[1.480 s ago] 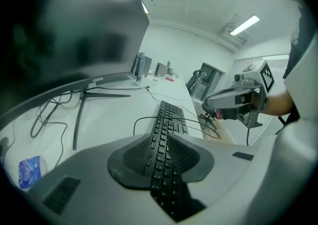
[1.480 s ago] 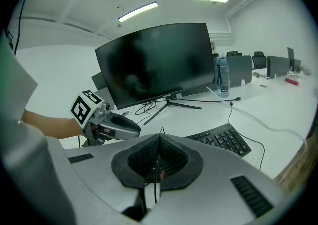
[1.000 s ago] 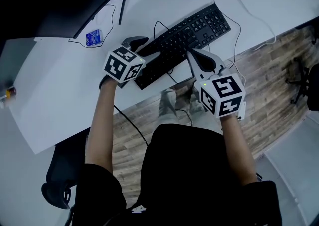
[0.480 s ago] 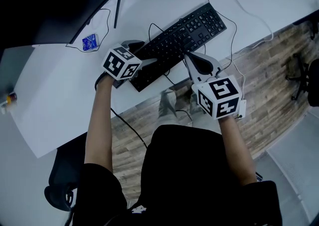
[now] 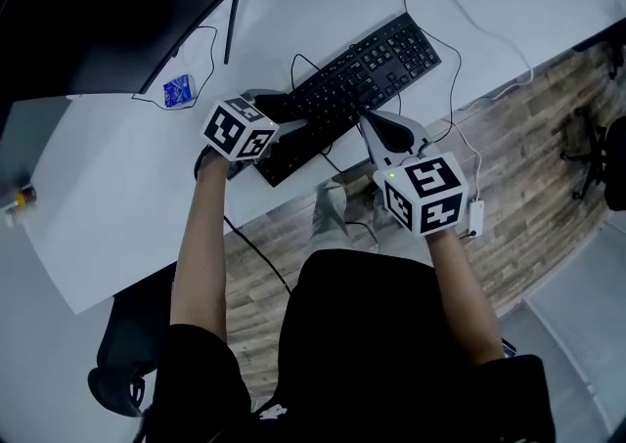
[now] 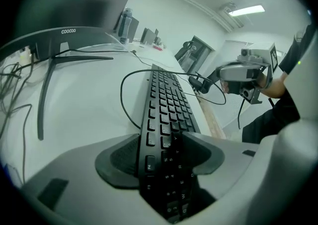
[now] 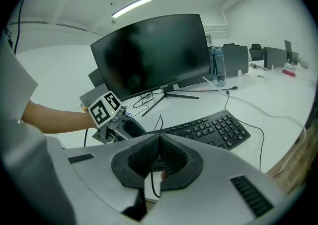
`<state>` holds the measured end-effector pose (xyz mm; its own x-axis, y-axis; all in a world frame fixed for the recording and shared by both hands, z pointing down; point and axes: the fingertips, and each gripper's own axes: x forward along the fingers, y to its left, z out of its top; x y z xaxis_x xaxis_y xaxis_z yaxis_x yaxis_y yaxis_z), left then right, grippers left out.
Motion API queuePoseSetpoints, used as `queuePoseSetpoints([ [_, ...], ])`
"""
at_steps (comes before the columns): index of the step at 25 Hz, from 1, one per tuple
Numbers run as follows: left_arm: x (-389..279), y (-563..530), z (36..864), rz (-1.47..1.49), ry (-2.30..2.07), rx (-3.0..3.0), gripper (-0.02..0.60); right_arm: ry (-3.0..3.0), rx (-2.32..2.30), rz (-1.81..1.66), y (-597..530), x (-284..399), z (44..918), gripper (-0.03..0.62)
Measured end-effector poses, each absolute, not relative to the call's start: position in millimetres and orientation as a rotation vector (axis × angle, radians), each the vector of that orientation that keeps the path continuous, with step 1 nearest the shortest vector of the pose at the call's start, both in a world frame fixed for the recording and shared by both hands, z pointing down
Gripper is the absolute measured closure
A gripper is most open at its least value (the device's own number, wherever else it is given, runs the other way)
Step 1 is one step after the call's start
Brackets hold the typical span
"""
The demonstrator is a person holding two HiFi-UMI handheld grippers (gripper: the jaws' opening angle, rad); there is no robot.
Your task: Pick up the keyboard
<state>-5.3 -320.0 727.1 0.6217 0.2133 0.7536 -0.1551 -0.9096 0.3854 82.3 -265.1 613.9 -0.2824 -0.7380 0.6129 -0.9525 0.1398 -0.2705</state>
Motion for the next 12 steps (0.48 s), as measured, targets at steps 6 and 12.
queuePoseSetpoints([
  [6, -5.6, -319.6, 721.5, 1.249, -0.007, 2.489, 0.305, -2.087, 1.628, 0.892, -264.3, 87.5, 613.1, 0.588],
  [12, -5.5, -317.0, 711.6, 1.311, -0.085, 2.579, 0.307, -2.099, 1.617, 0.878, -266.9, 88.2, 609.0, 0.588],
])
